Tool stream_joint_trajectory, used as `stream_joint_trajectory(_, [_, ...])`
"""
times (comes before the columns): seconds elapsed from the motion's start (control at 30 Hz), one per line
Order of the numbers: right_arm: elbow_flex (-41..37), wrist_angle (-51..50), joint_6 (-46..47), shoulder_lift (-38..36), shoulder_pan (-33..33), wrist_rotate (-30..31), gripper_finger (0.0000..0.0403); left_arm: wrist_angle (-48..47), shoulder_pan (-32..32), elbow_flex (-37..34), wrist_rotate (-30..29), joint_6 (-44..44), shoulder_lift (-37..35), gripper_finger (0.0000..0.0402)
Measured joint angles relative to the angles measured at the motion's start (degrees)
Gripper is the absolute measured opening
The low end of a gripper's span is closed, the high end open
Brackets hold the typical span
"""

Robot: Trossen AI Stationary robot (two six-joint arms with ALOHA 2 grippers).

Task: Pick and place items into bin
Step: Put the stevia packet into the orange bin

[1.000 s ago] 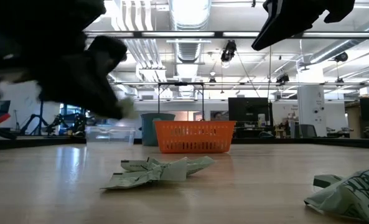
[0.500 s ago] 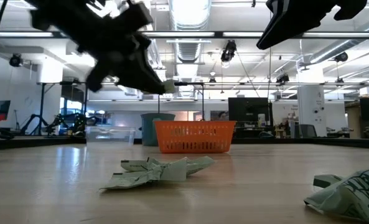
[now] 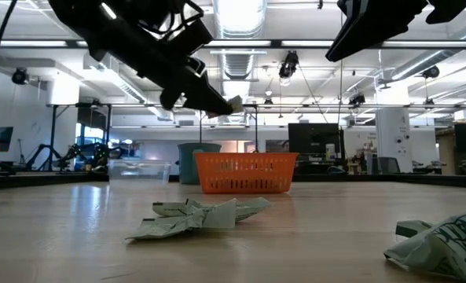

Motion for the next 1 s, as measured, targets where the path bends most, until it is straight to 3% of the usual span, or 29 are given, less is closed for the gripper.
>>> stream_joint_trajectory(0.37, [-0.07,-0.42,0.20,0.02,0.00,-0.13,0.0057,3.10,1.17,0.16,0.01,0.79,4.90,0.0013])
stream_joint_trajectory(0.7, [-0.11,-0.39,1.94,0.02,0.00,-0.57,0.0057,4.14,1.17,0.17,-0.46,1.49,5.21,0.0081])
stream_joint_trajectory(1.0, [-1.26,2.01,9.61,0.02,0.00,-10.51,0.0057,-2.30,-1.67,0.28,-0.67,0.97,1.15,0.0091])
